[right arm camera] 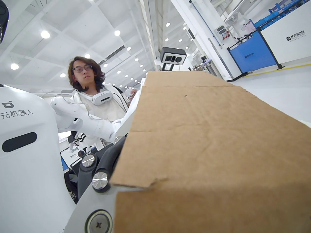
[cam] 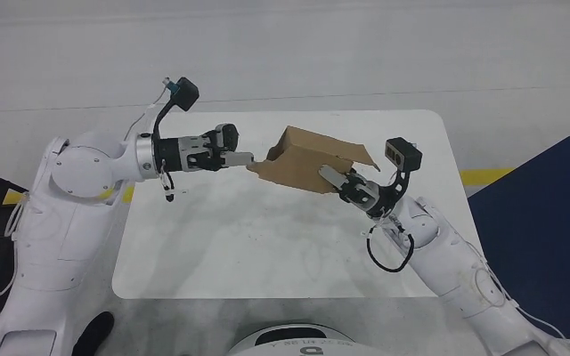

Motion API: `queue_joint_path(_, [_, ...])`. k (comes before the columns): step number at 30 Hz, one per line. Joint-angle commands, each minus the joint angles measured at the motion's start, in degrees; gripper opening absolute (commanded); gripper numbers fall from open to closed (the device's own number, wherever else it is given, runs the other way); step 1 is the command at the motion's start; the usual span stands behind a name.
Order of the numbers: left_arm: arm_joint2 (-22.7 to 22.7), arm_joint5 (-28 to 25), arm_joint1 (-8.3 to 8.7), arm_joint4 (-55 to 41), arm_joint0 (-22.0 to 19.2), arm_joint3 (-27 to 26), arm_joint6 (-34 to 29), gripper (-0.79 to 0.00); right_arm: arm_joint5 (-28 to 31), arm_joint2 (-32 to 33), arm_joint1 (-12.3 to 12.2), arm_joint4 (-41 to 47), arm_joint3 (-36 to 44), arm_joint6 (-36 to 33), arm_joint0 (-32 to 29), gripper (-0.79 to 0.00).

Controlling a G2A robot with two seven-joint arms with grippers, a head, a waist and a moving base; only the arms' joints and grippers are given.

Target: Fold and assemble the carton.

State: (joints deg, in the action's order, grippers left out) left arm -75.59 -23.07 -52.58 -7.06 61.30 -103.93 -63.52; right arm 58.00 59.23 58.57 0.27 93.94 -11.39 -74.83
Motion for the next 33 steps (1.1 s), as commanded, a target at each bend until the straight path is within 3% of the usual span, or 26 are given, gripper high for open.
queue_joint_path(1, [0.2,-0.2,0.04,-0.3,0.1,-1.4,-0.5,0.000,0.0,0.2,0.1,0.1,0.0,-0.3,0.0,-0.785])
queue_joint_path(11, [3.6,5.3,-0.20,11.0,-1.6,-3.6,3.7,0.000,0.0,0.6,0.4,-2.8,2.6,-0.5,-1.6,-0.785])
queue_joint_path(19, [6.5,5.5,-0.50,11.5,-2.5,-3.9,3.5,0.000,0.0,0.1,0.8,-2.7,2.3,-0.3,-1.6,-0.785])
queue_joint_path(33, [0.9,5.1,0.00,5.9,-1.1,-3.1,7.1,0.000,0.0,3.0,0.9,-3.6,1.3,2.8,-2.8,-0.785])
